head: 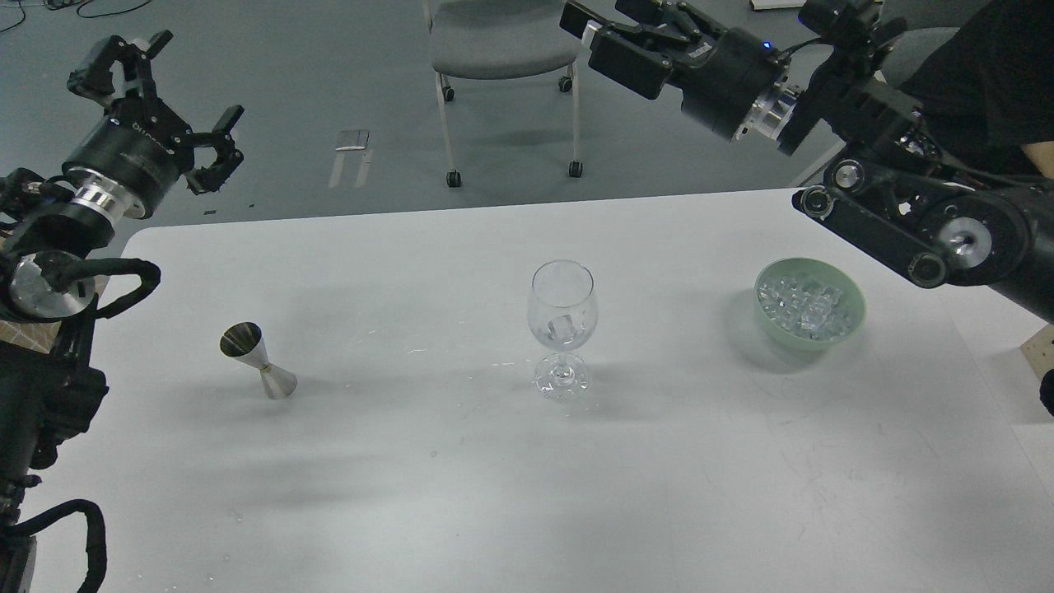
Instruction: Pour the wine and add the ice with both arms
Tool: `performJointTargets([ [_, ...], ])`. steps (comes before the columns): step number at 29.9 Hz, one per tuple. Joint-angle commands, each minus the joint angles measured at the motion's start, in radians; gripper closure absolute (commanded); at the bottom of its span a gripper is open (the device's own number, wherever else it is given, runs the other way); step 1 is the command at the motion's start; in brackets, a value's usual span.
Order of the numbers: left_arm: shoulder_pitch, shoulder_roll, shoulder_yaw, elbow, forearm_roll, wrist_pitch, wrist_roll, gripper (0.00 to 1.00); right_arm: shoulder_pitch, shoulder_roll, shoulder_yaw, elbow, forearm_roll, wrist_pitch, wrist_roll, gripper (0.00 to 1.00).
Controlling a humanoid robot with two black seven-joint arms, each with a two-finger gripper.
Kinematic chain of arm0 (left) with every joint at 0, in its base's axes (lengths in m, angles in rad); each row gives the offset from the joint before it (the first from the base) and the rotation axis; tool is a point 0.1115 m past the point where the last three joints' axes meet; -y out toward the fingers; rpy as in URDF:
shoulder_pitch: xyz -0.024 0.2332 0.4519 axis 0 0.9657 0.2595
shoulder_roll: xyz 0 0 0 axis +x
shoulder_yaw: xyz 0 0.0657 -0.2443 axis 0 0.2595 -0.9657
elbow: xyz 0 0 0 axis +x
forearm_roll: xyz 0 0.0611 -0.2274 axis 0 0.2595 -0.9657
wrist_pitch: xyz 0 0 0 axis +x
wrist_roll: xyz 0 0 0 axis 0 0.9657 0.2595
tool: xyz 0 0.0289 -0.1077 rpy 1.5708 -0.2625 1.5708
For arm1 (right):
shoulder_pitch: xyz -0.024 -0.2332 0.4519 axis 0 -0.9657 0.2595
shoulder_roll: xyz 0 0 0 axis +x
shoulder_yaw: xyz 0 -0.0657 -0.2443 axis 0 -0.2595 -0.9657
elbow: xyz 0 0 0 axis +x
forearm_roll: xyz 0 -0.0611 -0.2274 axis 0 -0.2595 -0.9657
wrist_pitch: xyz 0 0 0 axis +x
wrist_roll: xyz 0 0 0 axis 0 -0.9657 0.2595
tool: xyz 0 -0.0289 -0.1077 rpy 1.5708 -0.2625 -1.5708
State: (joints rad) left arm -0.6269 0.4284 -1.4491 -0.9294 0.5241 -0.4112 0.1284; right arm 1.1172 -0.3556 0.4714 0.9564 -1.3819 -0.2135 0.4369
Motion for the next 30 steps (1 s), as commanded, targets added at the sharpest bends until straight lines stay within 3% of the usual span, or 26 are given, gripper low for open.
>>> performJointTargets([
  [1, -0.010, -0.002, 0.001, -0.006, -0.001, -0.011, 0.003, 0.02, 0.004, 0.032, 0.038, -0.071, 0.131, 0.000, -0.004, 0.00],
  [8, -0.051, -0.003, 0.001, 0.004, -0.012, -0.046, -0.009, 0.02, 0.009, 0.102, 0.076, -0.194, 0.386, 0.002, -0.009, 0.00],
  [14, -0.050, -0.033, 0.000, 0.004, -0.013, -0.047, 0.000, 0.02, 0.046, 0.161, 0.092, -0.307, 0.448, 0.034, -0.017, 0.00],
  [20, -0.042, -0.046, 0.003, 0.004, -0.053, -0.040, -0.035, 0.02, 0.047, 0.217, 0.173, -0.354, 0.529, 0.037, -0.027, 0.00],
  [24, -0.040, -0.068, 0.004, 0.008, -0.056, -0.028, -0.157, 0.02, 0.047, 0.237, 0.176, -0.363, 0.561, 0.034, -0.026, 0.00],
  [27, -0.039, -0.069, 0.006, 0.008, -0.055, -0.021, -0.225, 0.02, 0.049, 0.251, 0.177, -0.363, 0.564, 0.036, -0.027, 0.00],
  [30, -0.037, -0.069, 0.021, 0.008, -0.062, -0.031, -0.239, 0.02, 0.047, 0.263, 0.190, -0.361, 0.625, 0.068, -0.030, 0.00],
])
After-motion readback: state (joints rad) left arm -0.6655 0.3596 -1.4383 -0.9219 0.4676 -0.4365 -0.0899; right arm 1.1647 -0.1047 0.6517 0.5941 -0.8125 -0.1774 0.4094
